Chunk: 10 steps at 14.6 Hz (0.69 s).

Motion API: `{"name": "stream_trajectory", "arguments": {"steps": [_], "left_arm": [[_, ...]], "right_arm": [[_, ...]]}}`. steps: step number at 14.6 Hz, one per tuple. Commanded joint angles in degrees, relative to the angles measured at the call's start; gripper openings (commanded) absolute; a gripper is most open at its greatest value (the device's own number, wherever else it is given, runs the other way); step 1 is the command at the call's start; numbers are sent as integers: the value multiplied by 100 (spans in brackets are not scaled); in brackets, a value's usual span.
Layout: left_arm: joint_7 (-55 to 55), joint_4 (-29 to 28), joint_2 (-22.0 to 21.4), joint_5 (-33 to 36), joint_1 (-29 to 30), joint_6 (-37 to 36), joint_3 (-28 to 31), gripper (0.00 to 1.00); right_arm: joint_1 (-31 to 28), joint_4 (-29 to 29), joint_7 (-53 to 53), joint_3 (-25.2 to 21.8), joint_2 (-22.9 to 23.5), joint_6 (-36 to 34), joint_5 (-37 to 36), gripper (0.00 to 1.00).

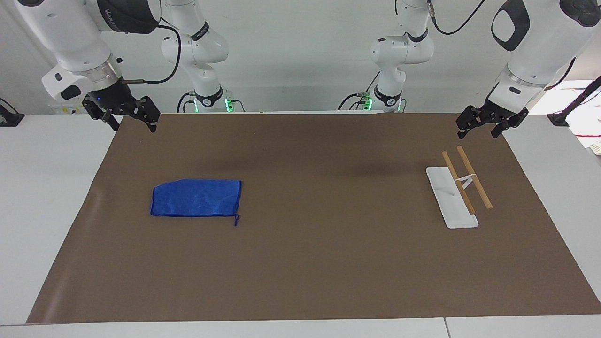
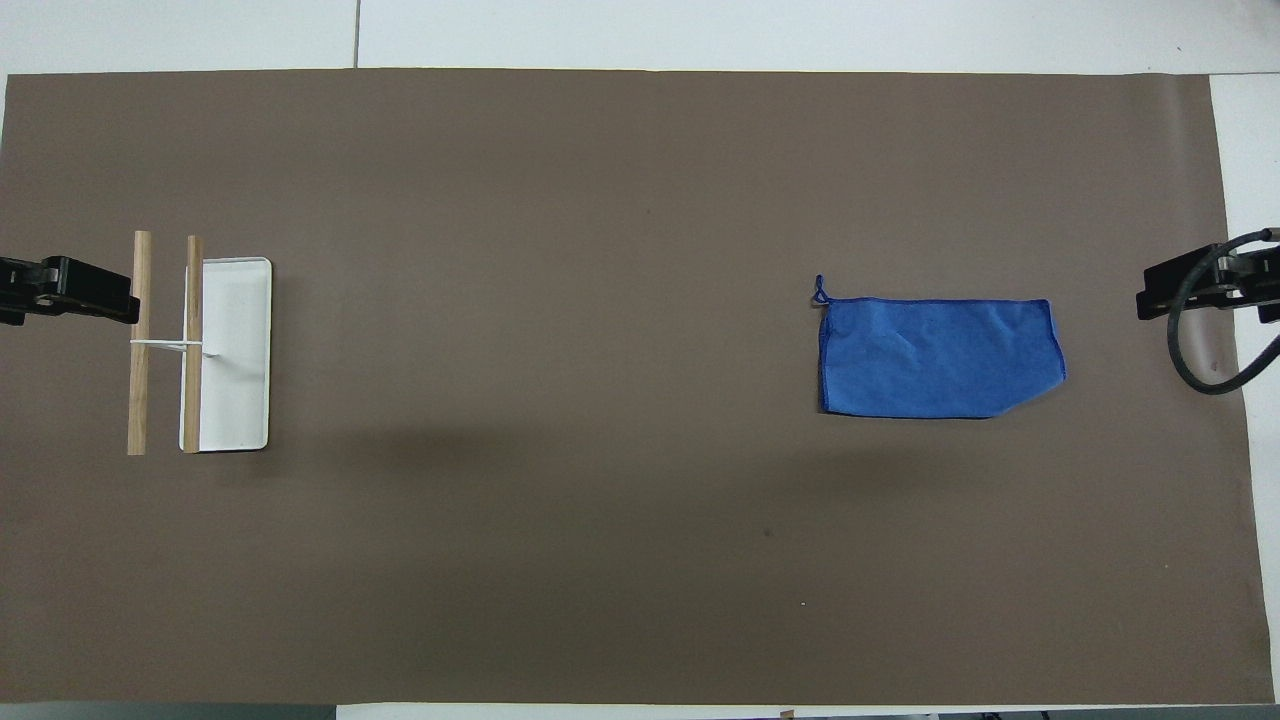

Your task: Right arm passes towel to left arm to hang

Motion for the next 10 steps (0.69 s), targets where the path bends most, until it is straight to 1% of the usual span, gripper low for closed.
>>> {"name": "stream_trajectory", "arguments": {"steps": [1,5,7,8,9,10], "left_arm": [[75,-149,-141,30,22,-8,2,100],[75,-149,-141,21,23,-8,2,100],[75,-149,-141,21,23,-8,2,100],[75,-149,-141,21,23,-8,2,100],[75,-149,-141,21,23,-8,2,100],[75,-149,-141,30,23,-8,2,100]], "right_arm": [[-31,-188,-118,7,-148,144,70,100],[-66,-109,-145,7,-113,144,70,100],[-66,-179,-118,7,-130,179,61,100],[-75,-266,-144,-2,-165,240,61,100],[-119,-467,-145,-2,-253,293,61,100],[-119,-748,-145,-11,-367,520,61,100]]}}
